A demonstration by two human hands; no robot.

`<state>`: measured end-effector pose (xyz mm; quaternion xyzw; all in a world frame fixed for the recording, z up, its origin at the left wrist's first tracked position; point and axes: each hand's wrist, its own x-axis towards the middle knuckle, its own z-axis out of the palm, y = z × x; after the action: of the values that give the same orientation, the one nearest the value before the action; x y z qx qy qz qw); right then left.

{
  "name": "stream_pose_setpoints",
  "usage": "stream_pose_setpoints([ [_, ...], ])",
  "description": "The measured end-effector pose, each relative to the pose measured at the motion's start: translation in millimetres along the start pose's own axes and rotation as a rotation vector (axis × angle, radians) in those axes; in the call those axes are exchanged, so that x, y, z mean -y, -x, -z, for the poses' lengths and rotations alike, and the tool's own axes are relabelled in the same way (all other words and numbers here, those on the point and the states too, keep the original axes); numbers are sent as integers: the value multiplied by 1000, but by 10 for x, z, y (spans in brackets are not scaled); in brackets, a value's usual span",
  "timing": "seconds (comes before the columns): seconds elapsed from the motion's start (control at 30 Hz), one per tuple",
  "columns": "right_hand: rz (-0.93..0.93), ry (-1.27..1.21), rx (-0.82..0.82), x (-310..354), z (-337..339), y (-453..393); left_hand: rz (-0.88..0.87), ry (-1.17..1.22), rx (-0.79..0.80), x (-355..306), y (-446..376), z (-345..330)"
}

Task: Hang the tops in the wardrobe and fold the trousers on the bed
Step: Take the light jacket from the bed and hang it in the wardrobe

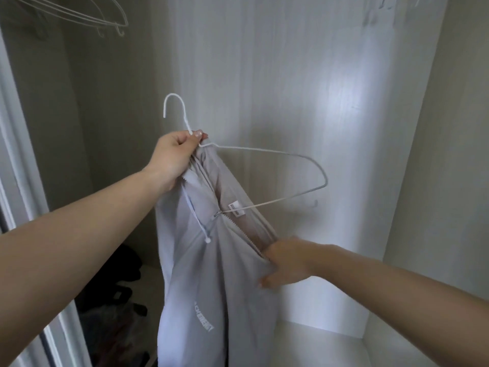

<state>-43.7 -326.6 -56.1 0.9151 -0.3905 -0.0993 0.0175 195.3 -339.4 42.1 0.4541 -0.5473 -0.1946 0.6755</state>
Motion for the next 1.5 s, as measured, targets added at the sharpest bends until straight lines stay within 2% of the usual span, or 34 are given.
stream_pose_setpoints([
  [0.13,-71,16,-63,-282,191,168,-37,-136,-37,189,-45,157],
  [0.3,-10,66,-210,-521,330,282,-62,-292,-84,316,-73,242],
  [0.53,31,197,-362,-664,613,481,-126,-473,47,383,25,131],
  [0.63,80,213,-416,-648,709,506,-156,-483,132,330,151,-55],
  [0.77,122,183,-408,-513,773,475,-219,-485,209,182,267,-348],
  [1.07,-21,-79,-526,-490,689,539,-283,-386,312,-26,414,-339],
  [1.23,-100,-55,-596,-758,653,726,-272,-438,265,83,365,-7],
  [1.5,-16,26,-541,-763,709,883,-223,-511,166,128,353,67],
])
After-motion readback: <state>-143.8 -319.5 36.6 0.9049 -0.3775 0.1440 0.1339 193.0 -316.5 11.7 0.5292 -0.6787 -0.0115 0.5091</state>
